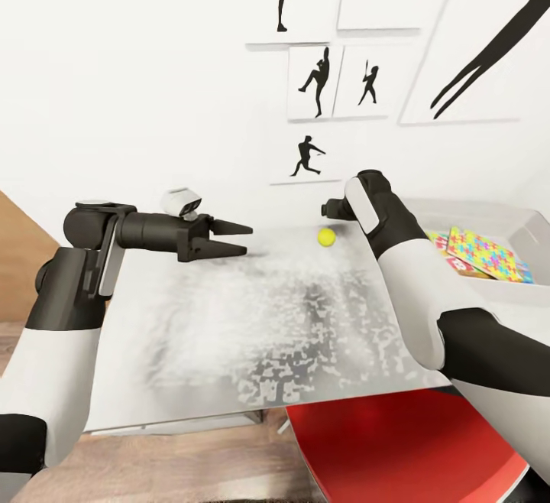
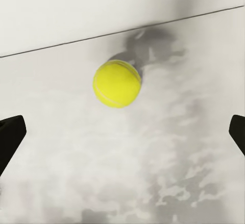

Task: Put all the toys in the child's room - the three board games (two on the bed and one on the table), the two jigsaw puzzles on the table, and the tennis ball on the table - inside the toy box on the table in the child's room.

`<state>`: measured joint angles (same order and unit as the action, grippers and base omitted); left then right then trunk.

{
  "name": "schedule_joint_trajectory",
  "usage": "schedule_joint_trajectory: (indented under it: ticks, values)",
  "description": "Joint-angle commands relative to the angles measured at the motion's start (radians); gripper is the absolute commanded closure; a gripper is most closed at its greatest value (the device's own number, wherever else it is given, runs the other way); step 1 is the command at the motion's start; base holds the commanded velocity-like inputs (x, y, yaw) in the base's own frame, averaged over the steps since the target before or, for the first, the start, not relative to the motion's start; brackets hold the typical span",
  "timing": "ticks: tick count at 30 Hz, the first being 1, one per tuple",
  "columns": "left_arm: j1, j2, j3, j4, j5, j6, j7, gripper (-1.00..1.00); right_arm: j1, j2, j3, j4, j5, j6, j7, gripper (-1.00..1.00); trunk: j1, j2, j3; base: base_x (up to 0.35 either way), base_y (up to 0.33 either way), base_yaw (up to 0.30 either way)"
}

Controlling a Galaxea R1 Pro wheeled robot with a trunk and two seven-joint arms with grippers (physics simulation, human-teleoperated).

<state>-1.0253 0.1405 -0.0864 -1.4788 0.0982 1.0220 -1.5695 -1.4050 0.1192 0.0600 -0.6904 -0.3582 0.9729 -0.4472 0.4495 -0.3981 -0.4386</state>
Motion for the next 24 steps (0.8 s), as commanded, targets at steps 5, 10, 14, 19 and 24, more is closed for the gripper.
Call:
schedule_joint_trajectory:
  ticks: [5, 10, 14, 19, 24]
  values:
    - [-0.001, -0.004, -0.006, -0.001, 0.004, 0.01, -0.001, -1.0, -0.016, 0.01, 0.004, -0.001, -0.011, 0.003, -0.01, -1.0, 0.0, -0.002, -0.01, 0.0, 0.0, 0.0]
    - [-0.001, -0.004, -0.007, -0.001, 0.004, 0.01, -0.001, -1.0, -0.034, 0.013, 0.004, 0.001, -0.011, 0.004, -0.01, -1.0, 0.0, -0.002, -0.018, 0.0, 0.0, 0.0]
    - [0.0, -0.004, -0.007, -0.001, 0.004, 0.01, -0.001, -1.0, -0.042, 0.014, 0.004, 0.004, -0.01, 0.005, -0.01, -1.0, 0.0, -0.002, -0.024, 0.0, 0.0, 0.0]
    - [-0.001, -0.003, -0.008, -0.001, 0.003, 0.01, -0.001, -1.0, -0.048, 0.014, 0.004, 0.005, -0.01, 0.005, -0.01, -1.0, 0.0, -0.002, -0.033, 0.0, 0.0, 0.0]
    - [-0.001, -0.002, -0.008, -0.001, 0.003, 0.01, -0.001, -1.0, -0.049, 0.014, 0.004, 0.005, -0.009, 0.005, -0.01, -1.0, 0.0, -0.002, -0.041, 0.0, 0.0, 0.0]
